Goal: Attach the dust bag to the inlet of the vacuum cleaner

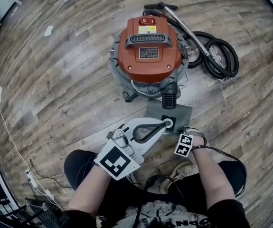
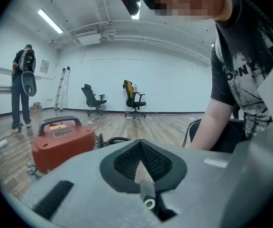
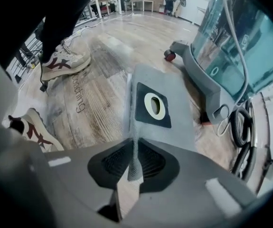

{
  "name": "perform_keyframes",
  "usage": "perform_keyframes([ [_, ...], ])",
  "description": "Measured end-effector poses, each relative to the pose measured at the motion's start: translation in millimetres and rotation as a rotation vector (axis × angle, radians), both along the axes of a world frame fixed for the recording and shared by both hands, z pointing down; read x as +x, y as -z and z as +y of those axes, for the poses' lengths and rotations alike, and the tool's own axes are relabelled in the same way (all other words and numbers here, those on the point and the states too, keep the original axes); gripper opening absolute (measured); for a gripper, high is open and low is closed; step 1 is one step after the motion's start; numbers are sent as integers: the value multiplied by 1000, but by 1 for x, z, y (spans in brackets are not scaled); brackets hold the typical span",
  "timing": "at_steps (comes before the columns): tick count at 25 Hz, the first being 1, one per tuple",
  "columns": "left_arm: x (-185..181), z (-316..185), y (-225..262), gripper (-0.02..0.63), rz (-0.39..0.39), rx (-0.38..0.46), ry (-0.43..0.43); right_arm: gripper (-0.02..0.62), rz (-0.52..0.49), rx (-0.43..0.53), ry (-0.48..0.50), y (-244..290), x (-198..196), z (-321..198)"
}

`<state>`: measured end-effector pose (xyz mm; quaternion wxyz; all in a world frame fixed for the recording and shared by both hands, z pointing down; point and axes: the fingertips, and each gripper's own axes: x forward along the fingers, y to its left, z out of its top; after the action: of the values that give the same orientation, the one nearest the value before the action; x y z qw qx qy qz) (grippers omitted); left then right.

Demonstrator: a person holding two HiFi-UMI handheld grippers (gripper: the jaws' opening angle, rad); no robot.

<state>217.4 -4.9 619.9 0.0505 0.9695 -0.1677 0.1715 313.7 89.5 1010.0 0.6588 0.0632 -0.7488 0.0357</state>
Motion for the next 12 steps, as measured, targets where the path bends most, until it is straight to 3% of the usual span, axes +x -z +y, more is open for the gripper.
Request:
perform_keyframes([
  [3, -1, -4, 3, -2, 51, -19, 31, 40, -23, 34, 59, 37, -4, -18],
  [7, -4, -8, 1, 0, 56, -26, 66, 37, -108, 68, 36, 96, -10, -46],
  [9, -7, -13, -8, 0, 2, -15, 80, 35, -156, 89, 9, 125, -9, -61],
  [12, -14, -10, -35, 2, -178, 41, 48, 34, -216, 107, -1, 164, -10, -74],
])
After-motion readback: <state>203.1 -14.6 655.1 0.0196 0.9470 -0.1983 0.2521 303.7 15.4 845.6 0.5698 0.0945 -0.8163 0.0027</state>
